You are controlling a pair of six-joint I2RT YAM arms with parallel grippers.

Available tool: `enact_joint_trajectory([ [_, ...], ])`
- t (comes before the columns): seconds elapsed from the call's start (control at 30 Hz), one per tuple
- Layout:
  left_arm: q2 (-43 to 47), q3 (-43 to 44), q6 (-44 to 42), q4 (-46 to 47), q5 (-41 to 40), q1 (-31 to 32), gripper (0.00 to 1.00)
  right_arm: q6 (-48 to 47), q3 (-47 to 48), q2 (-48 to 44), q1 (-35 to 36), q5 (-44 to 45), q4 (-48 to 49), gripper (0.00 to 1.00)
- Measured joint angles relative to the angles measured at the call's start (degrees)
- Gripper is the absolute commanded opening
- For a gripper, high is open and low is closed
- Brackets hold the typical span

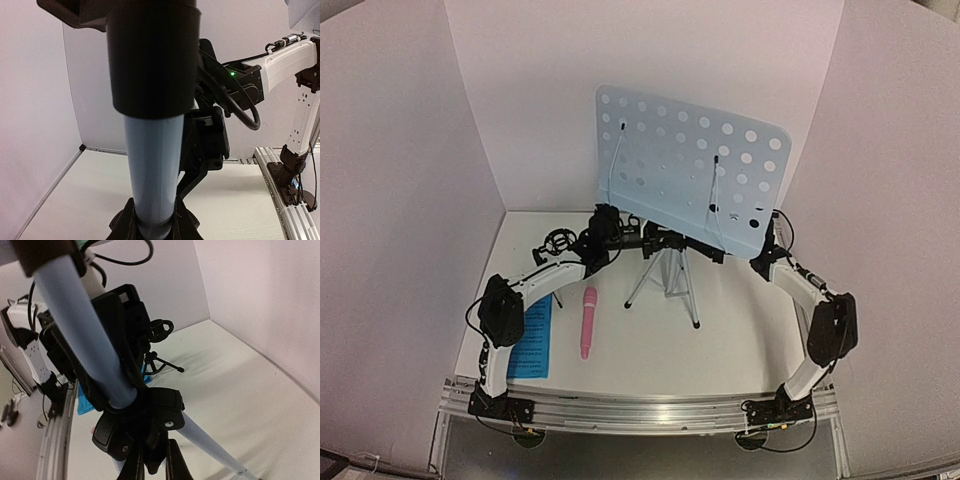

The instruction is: Pack up the instrument practice props

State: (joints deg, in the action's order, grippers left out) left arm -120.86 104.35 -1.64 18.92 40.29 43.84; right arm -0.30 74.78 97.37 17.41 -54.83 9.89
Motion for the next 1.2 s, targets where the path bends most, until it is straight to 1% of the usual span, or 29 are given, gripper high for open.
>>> enact_joint_trajectory([
  [0.27, 0.0, 0.3, -0.4, -0.5, 1.1, -0.1, 0.00, -21.9, -0.2, 0.1, -0.2, -1.1, 0.7, 0.00],
  [0.5, -0.1, 0.3, 0.0, -0.5, 1.1, -0.2, 0.00, -37.5, -0.3, 0.2, -0.3, -0.9, 1.3, 0.00],
  [0.67, -0.1, 0.3, 0.3, -0.5, 0.3, -0.2, 0.00, -52.8, 0.4, 0.2, -0.3, 0.6, -0.9, 0.00],
  [0.7, -0.1, 0.3, 0.4, -0.5, 0.1, -0.1, 0.00, -55.5, 0.7, 0.2, -0.3, 1.0, -1.5, 0.02],
  [0.77, -0.3, 0.6, 0.5, -0.5, -0.3, -0.1, 0.00, -59.8, 1.0, 0.1, -0.2, 2.1, -2.5, 0.14],
  [0.83, -0.4, 0.8, 0.6, -0.6, -0.8, -0.1, 0.00, -61.4, 1.4, 0.0, 0.0, 3.4, -3.2, 0.30],
  [0.9, -0.5, 1.1, 0.5, -0.9, -1.1, -0.1, 0.00, -61.2, 1.4, -0.3, 0.5, 4.3, -3.7, 0.40],
  [0.93, -0.7, 1.3, 0.4, -1.1, -1.3, 0.0, 0.00, -61.0, 1.4, -0.5, 0.8, 4.7, -3.8, 0.42],
  [1.0, -0.8, 1.5, 0.2, -1.1, -1.4, 0.0, 0.00, -58.8, 1.4, -1.1, 0.9, 6.1, -4.0, 0.46],
  [1.03, -0.9, 1.5, 0.2, -1.1, -1.5, 0.1, 0.00, -57.3, 1.4, -1.6, 0.9, 6.6, -4.0, 0.52],
  [1.1, -0.9, 1.7, 0.1, -1.1, -1.5, 0.1, 0.00, -53.7, 1.3, -2.8, 0.9, 8.0, -4.6, 0.74],
  [1.13, -1.0, 1.7, 0.1, -1.1, -1.5, 0.1, 0.00, -51.6, 1.2, -3.5, 0.9, 8.8, -4.8, 0.81],
  [1.2, -1.0, 1.8, 0.1, -1.1, -1.5, 0.1, 0.00, -47.5, 0.9, -5.3, 0.6, 10.5, -4.9, 0.82],
])
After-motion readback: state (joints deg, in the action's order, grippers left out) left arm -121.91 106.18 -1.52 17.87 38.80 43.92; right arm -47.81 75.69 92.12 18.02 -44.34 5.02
